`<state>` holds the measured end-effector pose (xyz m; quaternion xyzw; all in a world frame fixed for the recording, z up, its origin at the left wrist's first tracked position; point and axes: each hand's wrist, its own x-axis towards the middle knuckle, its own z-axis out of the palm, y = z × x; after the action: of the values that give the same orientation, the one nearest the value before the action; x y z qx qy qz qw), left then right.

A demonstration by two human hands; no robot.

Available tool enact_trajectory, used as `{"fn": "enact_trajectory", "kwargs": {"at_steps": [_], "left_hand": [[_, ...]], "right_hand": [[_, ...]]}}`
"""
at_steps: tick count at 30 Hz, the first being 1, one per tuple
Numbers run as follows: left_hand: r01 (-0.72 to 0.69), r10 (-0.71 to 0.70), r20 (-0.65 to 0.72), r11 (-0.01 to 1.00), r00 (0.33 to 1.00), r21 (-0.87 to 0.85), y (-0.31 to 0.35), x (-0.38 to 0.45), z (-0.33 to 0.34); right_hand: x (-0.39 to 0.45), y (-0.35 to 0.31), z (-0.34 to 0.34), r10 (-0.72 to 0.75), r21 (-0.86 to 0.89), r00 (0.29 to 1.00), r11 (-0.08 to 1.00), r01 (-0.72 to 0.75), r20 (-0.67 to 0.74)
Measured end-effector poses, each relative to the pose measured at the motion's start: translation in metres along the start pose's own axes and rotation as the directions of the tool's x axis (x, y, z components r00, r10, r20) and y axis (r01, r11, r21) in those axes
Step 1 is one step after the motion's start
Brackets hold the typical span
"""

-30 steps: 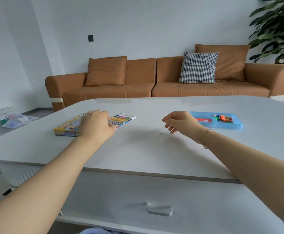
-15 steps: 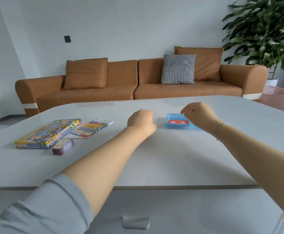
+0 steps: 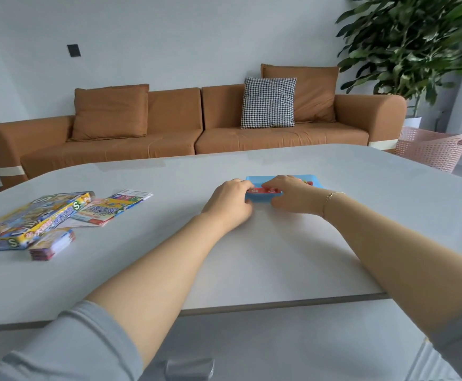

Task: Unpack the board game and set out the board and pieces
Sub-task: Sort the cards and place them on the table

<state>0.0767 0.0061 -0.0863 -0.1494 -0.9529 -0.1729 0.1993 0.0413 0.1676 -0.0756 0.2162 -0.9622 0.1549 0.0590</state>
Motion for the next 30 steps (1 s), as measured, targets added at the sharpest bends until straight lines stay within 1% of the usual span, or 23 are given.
{"fn": "enact_trajectory", "kwargs": {"at_steps": [3, 6, 7, 10, 12, 15, 20, 22, 24, 26, 28, 30], "left_hand": [[0.002, -0.003, -0.018, 1.000, 1.000, -0.025, 0.002, 0.000, 0.002], [0.016, -0.019, -0.035, 0.996, 0.999, -0.087, 0.002, -0.002, 0.004], [0.018, -0.022, -0.034, 0.994, 0.999, -0.105, 0.001, -0.003, 0.004], [0.016, -0.022, -0.047, 0.992, 0.999, -0.124, -0.001, -0.002, 0.004], [0.009, -0.017, -0.059, 0.992, 0.998, -0.123, -0.002, -0.002, 0.005], [-0.016, 0.006, -0.090, 0.994, 0.996, -0.110, -0.002, -0.002, 0.005], [-0.064, 0.054, -0.229, 0.997, 0.972, -0.039, -0.004, -0.002, -0.004], [-0.099, 0.094, -0.278, 0.995, 0.956, -0.004, -0.005, -0.003, -0.012], [-0.115, 0.109, -0.346, 0.993, 0.932, 0.004, -0.008, -0.004, -0.020], [-0.126, 0.113, -0.410, 0.992, 0.905, -0.004, -0.016, -0.006, -0.029], [-0.157, 0.157, -0.437, 0.987, 0.886, 0.038, -0.025, -0.010, -0.038], [-0.243, 0.279, -0.416, 0.960, 0.866, 0.137, -0.033, -0.013, -0.045]], "right_hand": [[0.001, -0.001, -0.001, 0.027, -0.036, 1.000, 0.999, -0.027, 0.005], [0.003, -0.002, 0.000, 0.028, -0.087, 0.999, 0.996, -0.030, -0.016], [0.003, -0.002, 0.001, 0.029, -0.077, 0.999, 0.997, -0.031, -0.024], [0.003, 0.001, 0.002, 0.048, 0.040, 0.997, 0.998, -0.045, -0.067], [-0.001, 0.003, 0.000, 0.028, 0.110, 0.994, 0.994, -0.017, -0.102], [-0.007, 0.004, -0.003, -0.030, 0.105, 0.984, 0.993, 0.049, -0.176], [-0.008, 0.002, -0.001, -0.126, 0.076, 0.961, 0.986, 0.149, -0.247], [-0.007, 0.000, -0.002, -0.106, 0.154, 0.941, 0.975, 0.162, -0.320], [-0.006, -0.004, -0.004, -0.028, 0.313, 0.925, 0.937, 0.157, -0.380], [-0.007, -0.009, -0.008, 0.116, 0.519, 0.930, 0.850, 0.089, -0.349], [-0.009, -0.015, -0.013, 0.248, 0.695, 0.935, 0.719, -0.001, -0.255], [-0.010, -0.024, -0.017, 0.306, 0.818, 0.948, 0.565, -0.110, -0.084]]}}
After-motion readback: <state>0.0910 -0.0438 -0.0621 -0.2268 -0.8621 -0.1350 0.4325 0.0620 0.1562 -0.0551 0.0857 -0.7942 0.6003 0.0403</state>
